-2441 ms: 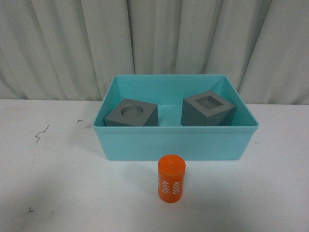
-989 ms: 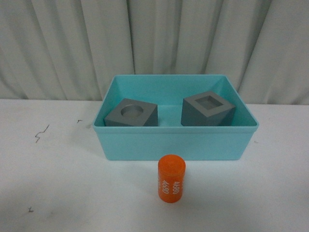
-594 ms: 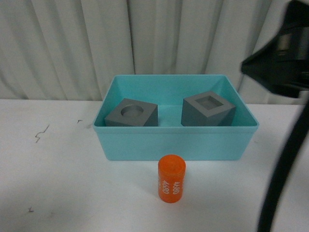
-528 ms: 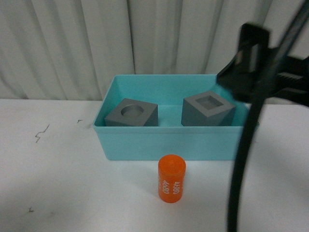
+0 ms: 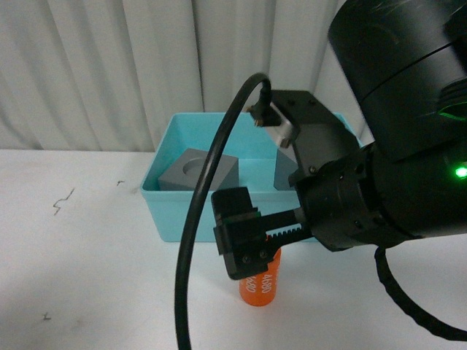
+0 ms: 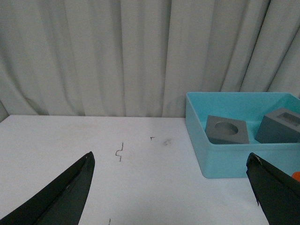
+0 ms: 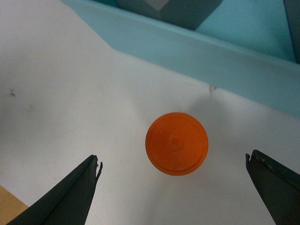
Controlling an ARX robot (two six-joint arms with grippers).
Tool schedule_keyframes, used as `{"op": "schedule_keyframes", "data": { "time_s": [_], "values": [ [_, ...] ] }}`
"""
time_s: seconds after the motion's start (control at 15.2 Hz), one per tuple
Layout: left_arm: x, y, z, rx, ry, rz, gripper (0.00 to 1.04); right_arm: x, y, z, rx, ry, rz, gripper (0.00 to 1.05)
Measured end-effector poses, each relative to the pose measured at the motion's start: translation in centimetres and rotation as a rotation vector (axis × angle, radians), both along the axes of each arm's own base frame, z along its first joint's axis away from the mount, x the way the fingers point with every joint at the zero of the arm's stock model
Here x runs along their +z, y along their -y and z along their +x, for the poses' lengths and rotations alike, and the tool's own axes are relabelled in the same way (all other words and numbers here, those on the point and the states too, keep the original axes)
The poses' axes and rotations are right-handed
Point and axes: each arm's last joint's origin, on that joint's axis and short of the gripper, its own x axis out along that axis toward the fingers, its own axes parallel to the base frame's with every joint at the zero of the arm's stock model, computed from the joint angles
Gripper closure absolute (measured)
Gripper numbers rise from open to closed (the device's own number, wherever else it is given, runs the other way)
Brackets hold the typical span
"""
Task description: Place gray and orange parts in blue box
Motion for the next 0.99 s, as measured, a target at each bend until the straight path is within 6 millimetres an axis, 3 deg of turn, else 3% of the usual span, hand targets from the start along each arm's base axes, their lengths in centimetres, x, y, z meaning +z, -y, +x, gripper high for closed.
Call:
{"op": "schedule_keyframes", "data": {
  "time_s": [0.53,0.99],
  "values": [
    [0.0,0.0,0.0,0.000,0.000,0.000,0.07,-1.1,-1.2,1.7,0.030,-0.074,-0.071,0.06],
    [0.0,0.0,0.0,0.000,0.000,0.000,0.07,-3.3,-2.0,3.0,0.057,-0.136,-0.069,0.06]
  ]
}}
